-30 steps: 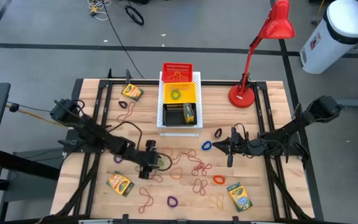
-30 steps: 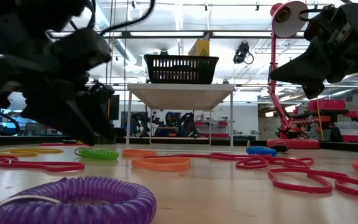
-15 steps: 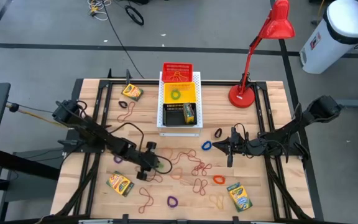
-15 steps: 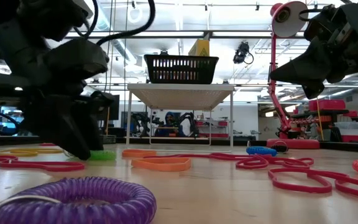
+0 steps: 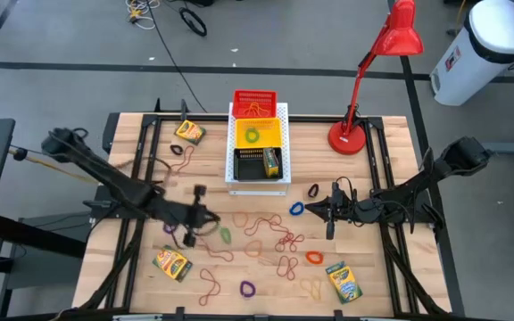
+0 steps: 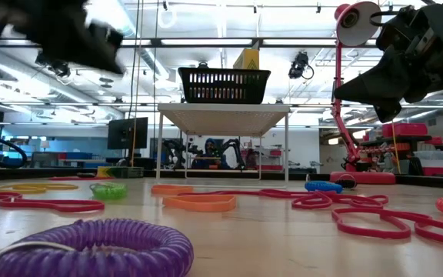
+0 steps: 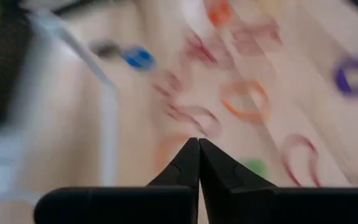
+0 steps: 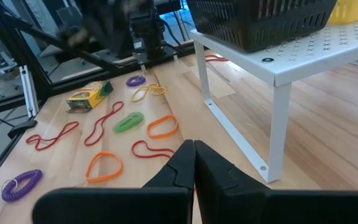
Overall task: Pick & Place Office Desk Supplies
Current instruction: Put the green spring keychain into the yellow bin on the shelf, then put the red rubber band into the red bin on the shelf
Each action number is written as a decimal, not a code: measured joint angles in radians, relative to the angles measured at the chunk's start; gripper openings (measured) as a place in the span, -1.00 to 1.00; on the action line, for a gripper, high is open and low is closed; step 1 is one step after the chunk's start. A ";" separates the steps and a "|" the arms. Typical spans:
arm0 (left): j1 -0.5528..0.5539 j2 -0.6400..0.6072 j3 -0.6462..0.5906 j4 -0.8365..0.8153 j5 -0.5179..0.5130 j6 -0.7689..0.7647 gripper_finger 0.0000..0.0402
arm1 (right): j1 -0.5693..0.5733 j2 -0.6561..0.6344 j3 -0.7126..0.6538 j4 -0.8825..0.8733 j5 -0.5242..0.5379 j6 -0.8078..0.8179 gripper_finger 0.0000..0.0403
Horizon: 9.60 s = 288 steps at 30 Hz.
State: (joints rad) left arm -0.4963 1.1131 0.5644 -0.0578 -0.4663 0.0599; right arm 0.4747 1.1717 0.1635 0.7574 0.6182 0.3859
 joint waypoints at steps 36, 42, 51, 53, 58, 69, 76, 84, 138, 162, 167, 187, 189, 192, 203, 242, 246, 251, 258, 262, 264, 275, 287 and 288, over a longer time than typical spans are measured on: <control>0.069 0.582 0.300 -0.222 0.292 -0.004 -0.44 | 0.000 0.000 0.000 -0.013 0.000 0.001 -0.97; 0.073 0.618 0.308 -0.232 0.295 0.073 -0.31 | 0.000 0.000 0.000 -0.014 0.000 0.002 -0.97; 0.072 0.622 0.308 -0.265 0.317 0.048 -0.53 | 0.000 0.000 0.000 -0.014 0.000 0.002 -0.97; 0.072 0.622 0.308 -0.268 0.316 0.050 -0.65 | 0.000 0.000 0.000 -0.014 0.000 0.002 -0.97; 0.070 0.618 0.311 -0.288 0.310 0.071 -0.91 | 0.000 0.000 0.000 -0.014 0.000 0.002 -0.97; 0.035 0.334 0.382 -0.587 0.157 -0.011 -0.94 | 0.000 0.000 0.000 -0.013 0.000 0.002 -0.97; 0.126 0.047 0.385 -0.542 -0.058 0.088 -0.93 | 0.000 0.000 0.000 -0.013 0.000 0.002 -0.97; 0.474 -0.057 0.386 -0.298 0.109 0.260 -0.93 | 0.000 0.000 0.000 -0.009 0.013 0.002 -0.97; 0.927 0.023 0.254 -0.036 0.843 0.286 -0.96 | -0.041 0.000 0.000 0.000 0.035 -0.017 -0.97; 0.926 -0.325 -0.407 0.632 0.946 -0.021 -0.91 | 0.046 0.104 0.457 -0.903 -0.087 0.253 -0.84; 0.926 -0.326 -0.406 0.632 0.939 -0.020 -0.91 | 0.074 0.263 0.554 -0.933 -0.168 0.270 -0.59; 0.926 -0.326 -0.406 0.637 0.935 -0.019 -0.91 | 0.044 0.644 0.770 -1.067 -0.281 0.357 -0.43; 0.926 -0.326 -0.406 0.637 0.935 -0.019 -0.91 | 0.041 0.644 0.769 -1.079 -0.282 0.358 -0.55; 0.926 -0.326 -0.406 0.637 0.935 -0.019 -0.91 | 0.045 0.629 0.768 -1.096 -0.283 0.339 -0.82; 0.926 -0.326 -0.406 0.638 0.935 -0.019 -0.91 | 0.129 0.534 0.911 -1.516 -0.278 0.449 -0.97; 0.926 -0.325 -0.404 0.638 0.935 -0.019 -0.91 | -0.893 0.436 1.398 -1.310 -0.261 -0.317 -0.98; 0.926 -0.325 -0.404 0.637 0.935 -0.019 -0.91 | -0.978 0.584 1.537 -1.345 -0.359 -0.341 -0.98; 0.926 -0.325 -0.404 0.638 0.935 -0.019 -0.91 | -1.025 0.718 1.692 -1.409 -0.424 -0.354 -0.98; 0.926 -0.325 -0.404 0.638 0.935 -0.019 -0.91 | -1.029 0.777 1.714 -1.410 -0.487 -0.359 -0.98; 0.926 -0.325 -0.404 0.638 0.935 -0.019 -0.91 | -1.027 0.797 1.711 -1.410 -0.500 -0.359 -0.97; 0.926 -0.325 -0.404 0.637 0.935 -0.019 -0.91 | -1.022 0.805 1.711 -1.396 -0.500 -0.360 -0.93; 0.926 -0.325 -0.404 0.637 0.935 -0.019 -0.91 | -1.009 0.806 1.711 -1.388 -0.452 -0.373 -0.59; 0.926 -0.325 -0.404 0.638 0.935 -0.019 -0.91 | -0.954 0.664 1.711 -1.445 -0.360 -0.406 -0.57; 0.926 -0.325 -0.404 0.638 0.935 -0.019 -0.91 | -0.941 0.633 1.711 -1.473 -0.359 -0.414 -0.61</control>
State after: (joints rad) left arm 0.4297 0.7879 0.1600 0.5799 0.4683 0.0410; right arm -0.4665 1.8051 1.8744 -0.7153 0.2589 -0.0279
